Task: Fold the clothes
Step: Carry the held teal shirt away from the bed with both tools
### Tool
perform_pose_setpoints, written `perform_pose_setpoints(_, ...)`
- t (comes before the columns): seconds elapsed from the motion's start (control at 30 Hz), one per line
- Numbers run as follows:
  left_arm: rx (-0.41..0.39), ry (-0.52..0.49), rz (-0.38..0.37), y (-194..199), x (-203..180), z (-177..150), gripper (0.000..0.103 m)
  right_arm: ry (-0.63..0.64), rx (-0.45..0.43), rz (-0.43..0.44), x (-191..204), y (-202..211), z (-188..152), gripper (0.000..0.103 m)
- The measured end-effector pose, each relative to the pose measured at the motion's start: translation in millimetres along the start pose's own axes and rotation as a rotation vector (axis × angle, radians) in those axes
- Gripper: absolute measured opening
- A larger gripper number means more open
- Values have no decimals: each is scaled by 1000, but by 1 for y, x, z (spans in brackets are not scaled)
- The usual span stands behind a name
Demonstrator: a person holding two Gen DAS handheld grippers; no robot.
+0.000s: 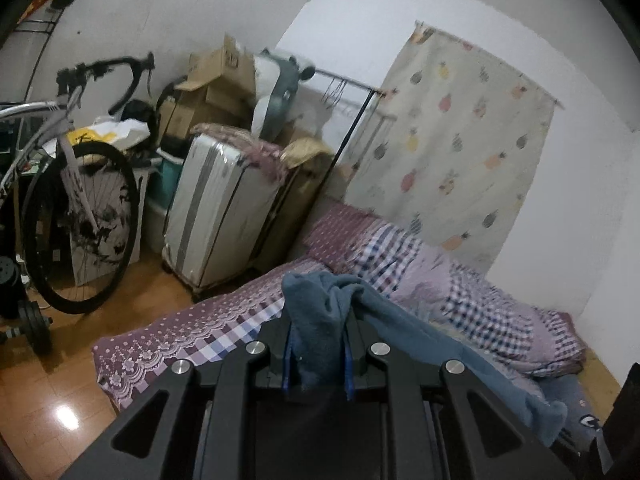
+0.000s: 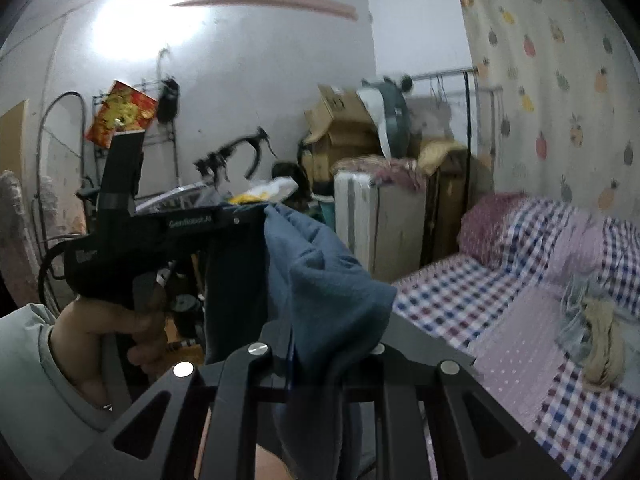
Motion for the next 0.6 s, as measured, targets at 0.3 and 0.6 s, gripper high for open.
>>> perform_pose_setpoints(0.3,145,-8,30,-159,40,-8,18,-109,108,-62,-92,-127,-5,15)
perform_pose_setpoints(0.6,278,-34,105,-293,69,-48,18,-125,240,-136,-173,-238,-45,15)
Point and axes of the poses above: each gripper's, at about its wrist camera, not at the fingertips, and y roughly against the way its jaws point, x to its left, z to its top, the point moved 8 cm from there along -y, roughly the way its jaws point, and after that the axes turned 12 degrees about -z, right-handed, at the moved point
